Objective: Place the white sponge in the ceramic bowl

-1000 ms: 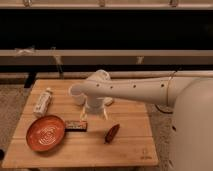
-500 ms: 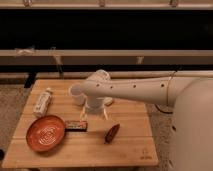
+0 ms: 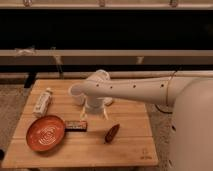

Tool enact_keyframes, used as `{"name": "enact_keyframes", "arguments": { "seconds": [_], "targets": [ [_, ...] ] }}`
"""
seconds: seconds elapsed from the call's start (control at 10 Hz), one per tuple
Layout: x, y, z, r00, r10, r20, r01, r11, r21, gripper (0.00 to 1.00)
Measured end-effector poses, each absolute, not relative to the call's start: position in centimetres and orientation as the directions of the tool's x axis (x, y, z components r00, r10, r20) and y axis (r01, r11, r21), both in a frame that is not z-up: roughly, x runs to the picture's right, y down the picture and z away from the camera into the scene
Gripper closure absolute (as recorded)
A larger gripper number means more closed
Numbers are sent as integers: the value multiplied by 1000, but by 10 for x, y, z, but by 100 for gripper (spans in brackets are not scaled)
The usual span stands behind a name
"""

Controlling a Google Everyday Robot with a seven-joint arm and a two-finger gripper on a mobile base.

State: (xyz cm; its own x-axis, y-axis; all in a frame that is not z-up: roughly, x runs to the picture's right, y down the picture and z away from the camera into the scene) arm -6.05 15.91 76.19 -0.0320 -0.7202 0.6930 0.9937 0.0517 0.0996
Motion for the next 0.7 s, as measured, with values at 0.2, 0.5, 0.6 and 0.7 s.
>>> {"name": "enact_keyframes", "arguments": {
  "seconds": [0.2, 0.5, 0.6, 0.7],
  "targets": [
    [-49, 147, 785, -66, -739, 671, 993, 14, 114, 20],
    [-23, 121, 815, -133, -777, 616, 989, -67, 129, 20],
    [-15, 110, 824, -152, -789, 595, 987, -87, 137, 20],
    [-6, 99, 835, -173, -797, 578, 983, -106, 147, 20]
  ]
}}
